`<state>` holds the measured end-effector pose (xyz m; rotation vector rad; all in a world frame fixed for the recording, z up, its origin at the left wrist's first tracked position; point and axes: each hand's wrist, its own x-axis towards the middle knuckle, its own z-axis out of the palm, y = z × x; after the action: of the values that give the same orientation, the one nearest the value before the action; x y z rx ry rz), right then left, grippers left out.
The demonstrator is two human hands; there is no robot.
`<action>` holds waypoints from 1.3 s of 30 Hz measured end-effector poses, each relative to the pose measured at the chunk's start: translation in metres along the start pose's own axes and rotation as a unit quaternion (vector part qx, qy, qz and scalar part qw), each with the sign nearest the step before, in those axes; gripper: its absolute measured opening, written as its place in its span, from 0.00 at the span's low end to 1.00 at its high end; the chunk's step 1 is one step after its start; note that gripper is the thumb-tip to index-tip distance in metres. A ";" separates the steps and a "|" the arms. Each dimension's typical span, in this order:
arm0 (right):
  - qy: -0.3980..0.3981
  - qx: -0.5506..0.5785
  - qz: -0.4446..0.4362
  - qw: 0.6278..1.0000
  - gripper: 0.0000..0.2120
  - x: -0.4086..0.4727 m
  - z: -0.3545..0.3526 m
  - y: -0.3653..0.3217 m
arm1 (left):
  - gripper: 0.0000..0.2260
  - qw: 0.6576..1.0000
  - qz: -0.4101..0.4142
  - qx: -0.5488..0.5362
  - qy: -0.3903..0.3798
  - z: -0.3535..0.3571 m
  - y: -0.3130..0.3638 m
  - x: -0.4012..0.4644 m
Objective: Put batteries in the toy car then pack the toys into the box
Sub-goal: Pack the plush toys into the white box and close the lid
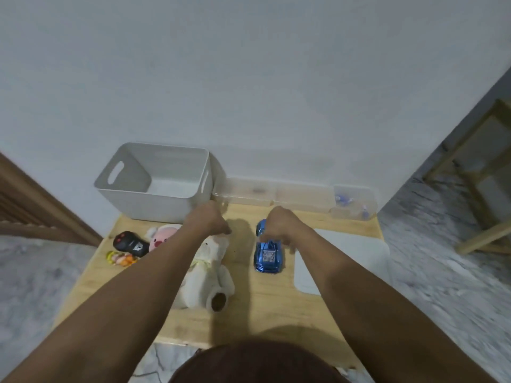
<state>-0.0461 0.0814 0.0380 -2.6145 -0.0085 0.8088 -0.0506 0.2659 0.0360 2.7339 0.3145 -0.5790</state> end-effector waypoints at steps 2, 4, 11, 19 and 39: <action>-0.019 -0.008 -0.011 1.000 0.18 0.003 0.011 -0.019 | 0.21 1.000 -0.017 0.003 0.024 -0.001 -0.020 0.003; -0.039 0.017 -0.010 0.999 0.15 0.006 0.024 -0.037 | 0.23 0.998 -0.035 0.017 0.052 0.001 -0.040 0.008; -0.043 -0.011 -0.034 0.998 0.24 0.006 0.068 -0.084 | 0.24 0.997 -0.058 0.029 0.046 -0.002 -0.092 0.015; -0.034 -0.086 0.009 0.996 0.36 0.014 0.100 -0.112 | 0.17 1.000 0.020 -0.006 -0.015 0.001 -0.127 0.012; -0.208 -0.060 -0.010 0.976 0.24 -0.009 0.011 -0.161 | 0.19 0.939 0.087 0.014 -0.332 -0.100 -0.143 0.004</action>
<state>-0.0419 0.2322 0.0952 -2.4957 -0.2064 1.3708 -0.0517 0.4343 0.0819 2.3679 -0.1037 -1.3913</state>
